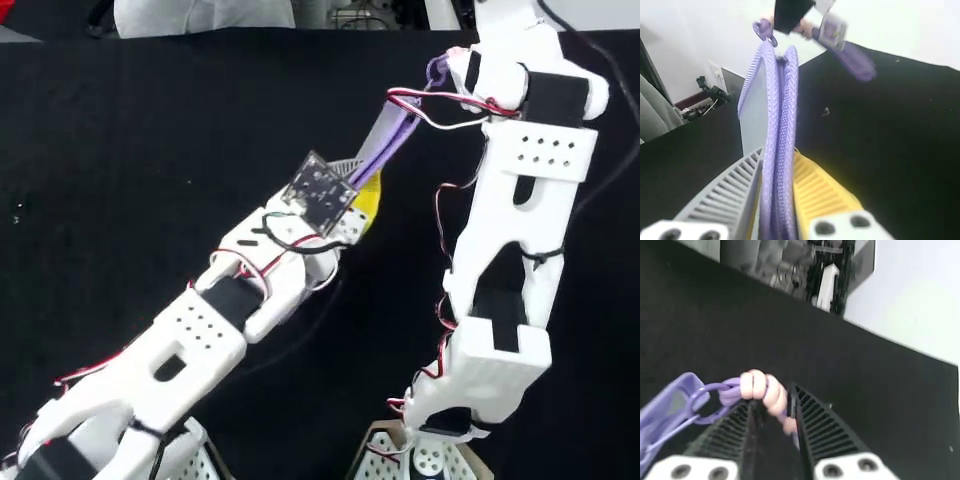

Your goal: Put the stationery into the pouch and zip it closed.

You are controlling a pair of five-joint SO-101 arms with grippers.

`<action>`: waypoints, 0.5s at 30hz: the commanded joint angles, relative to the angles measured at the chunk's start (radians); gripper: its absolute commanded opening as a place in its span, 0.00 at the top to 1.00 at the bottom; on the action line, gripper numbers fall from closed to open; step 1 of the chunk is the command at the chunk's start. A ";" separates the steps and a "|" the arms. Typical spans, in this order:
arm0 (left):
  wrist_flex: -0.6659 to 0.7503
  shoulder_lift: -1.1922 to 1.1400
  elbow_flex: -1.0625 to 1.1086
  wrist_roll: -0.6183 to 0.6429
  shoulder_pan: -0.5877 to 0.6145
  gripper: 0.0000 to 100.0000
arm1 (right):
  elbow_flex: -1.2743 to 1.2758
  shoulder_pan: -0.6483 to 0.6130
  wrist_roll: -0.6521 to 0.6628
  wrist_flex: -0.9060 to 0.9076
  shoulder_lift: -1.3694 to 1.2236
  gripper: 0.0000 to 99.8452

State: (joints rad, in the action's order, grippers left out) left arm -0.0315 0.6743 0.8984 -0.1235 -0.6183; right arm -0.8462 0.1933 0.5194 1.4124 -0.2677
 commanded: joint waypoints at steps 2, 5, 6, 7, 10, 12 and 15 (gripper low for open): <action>0.011 0.166 0.021 0.021 0.005 0.97 | -0.008 0.078 -0.049 -0.072 -0.018 0.99; 0.008 0.236 0.033 0.048 0.007 0.97 | -0.008 0.078 -0.060 -0.071 -0.051 0.99; 0.008 0.261 0.039 0.055 0.007 0.97 | -0.008 0.077 -0.061 -0.071 -0.062 0.99; 0.008 0.284 0.042 0.058 0.007 0.97 | -0.008 0.077 -0.068 -0.071 -0.071 0.99; 0.003 0.339 0.051 0.061 0.007 0.97 | -0.008 0.077 -0.081 -0.071 -0.091 0.99; 0.003 0.362 0.062 0.061 0.007 0.97 | -0.010 0.077 -0.084 -0.071 -0.088 0.99; 0.003 0.376 0.084 0.060 0.005 0.97 | -0.030 0.078 -0.133 -0.069 -0.053 0.98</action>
State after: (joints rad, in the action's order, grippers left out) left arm -0.0361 1.0012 0.9904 -0.0760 -0.6229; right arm -0.8493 0.2593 0.4258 1.3648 -0.3751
